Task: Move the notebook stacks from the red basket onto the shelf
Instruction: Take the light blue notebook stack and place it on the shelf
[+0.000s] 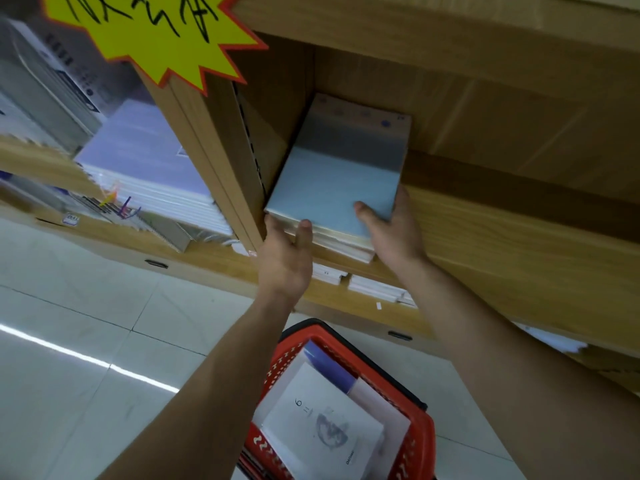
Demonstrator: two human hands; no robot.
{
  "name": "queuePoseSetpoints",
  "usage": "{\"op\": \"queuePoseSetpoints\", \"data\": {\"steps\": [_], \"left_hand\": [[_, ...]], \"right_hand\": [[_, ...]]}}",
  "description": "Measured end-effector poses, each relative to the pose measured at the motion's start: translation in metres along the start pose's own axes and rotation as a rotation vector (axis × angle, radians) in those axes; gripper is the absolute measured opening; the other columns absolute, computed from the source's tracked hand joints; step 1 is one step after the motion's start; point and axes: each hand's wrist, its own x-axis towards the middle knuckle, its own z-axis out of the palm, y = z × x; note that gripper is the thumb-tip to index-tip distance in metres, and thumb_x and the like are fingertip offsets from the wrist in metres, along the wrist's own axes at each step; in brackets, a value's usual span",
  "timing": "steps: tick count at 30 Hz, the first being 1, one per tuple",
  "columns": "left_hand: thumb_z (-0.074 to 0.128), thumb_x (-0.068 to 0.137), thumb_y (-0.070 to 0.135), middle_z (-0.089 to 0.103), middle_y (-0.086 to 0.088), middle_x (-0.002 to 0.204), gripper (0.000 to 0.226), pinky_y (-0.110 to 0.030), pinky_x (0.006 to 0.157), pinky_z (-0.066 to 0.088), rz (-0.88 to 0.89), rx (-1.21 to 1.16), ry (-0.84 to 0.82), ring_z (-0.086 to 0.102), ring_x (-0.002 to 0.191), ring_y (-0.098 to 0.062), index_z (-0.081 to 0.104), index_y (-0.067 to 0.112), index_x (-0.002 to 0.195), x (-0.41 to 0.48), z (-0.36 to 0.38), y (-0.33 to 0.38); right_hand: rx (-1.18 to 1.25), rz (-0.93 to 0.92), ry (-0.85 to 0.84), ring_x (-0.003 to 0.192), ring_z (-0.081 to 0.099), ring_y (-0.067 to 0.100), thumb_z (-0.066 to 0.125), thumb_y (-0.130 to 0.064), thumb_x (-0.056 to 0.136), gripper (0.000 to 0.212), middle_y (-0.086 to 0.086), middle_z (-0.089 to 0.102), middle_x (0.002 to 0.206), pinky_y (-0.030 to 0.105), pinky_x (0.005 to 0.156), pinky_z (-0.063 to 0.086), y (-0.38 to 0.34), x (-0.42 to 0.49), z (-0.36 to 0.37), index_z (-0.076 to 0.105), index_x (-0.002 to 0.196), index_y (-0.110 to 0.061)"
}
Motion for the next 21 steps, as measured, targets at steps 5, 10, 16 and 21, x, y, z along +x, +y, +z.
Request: {"op": "queuePoseSetpoints", "data": {"steps": [5,10,16,21], "left_hand": [[0.047,0.099,0.045,0.066,-0.008,0.115,0.049,-0.048,0.085,0.056,0.049,0.104,-0.062,0.067,0.098,-0.031,0.034,0.023,0.142,-0.002,-0.002,-0.017],[0.048,0.102,0.034,0.057,0.006,0.123,0.057,-0.039,0.092,0.052,0.122,0.207,-0.176,0.059,0.107,-0.018,0.024,0.030,0.154,-0.013,-0.016,-0.032],[0.046,0.104,0.034,0.056,-0.011,0.139,0.060,-0.027,0.088,0.039,0.119,0.266,-0.184,0.056,0.112,-0.021,0.022,0.027,0.158,-0.006,-0.022,-0.030],[0.051,0.102,0.037,0.052,-0.007,0.145,0.063,-0.022,0.087,0.033,0.150,0.293,-0.223,0.053,0.117,-0.018,0.022,0.029,0.158,-0.002,-0.026,-0.032]], "right_hand": [[-0.070,-0.022,-0.026,0.109,0.062,0.006,0.064,-0.032,0.097,0.065,-0.009,0.061,0.128,0.009,0.078,0.047,0.001,0.008,-0.002,0.030,0.151,-0.022],[-0.202,0.016,0.095,0.108,0.064,0.023,0.059,-0.049,0.088,0.078,0.002,0.059,0.132,0.041,0.089,0.056,-0.006,0.014,0.018,0.024,0.152,-0.020],[-0.070,0.037,-0.087,0.106,0.062,0.007,0.069,-0.037,0.092,0.066,-0.014,0.060,0.120,0.030,0.092,0.052,-0.006,0.017,-0.004,0.033,0.146,-0.029],[-0.068,0.047,-0.047,0.108,0.062,0.016,0.074,-0.041,0.088,0.069,-0.009,0.059,0.121,0.031,0.092,0.051,-0.014,0.028,0.000,0.033,0.142,-0.026]]}}
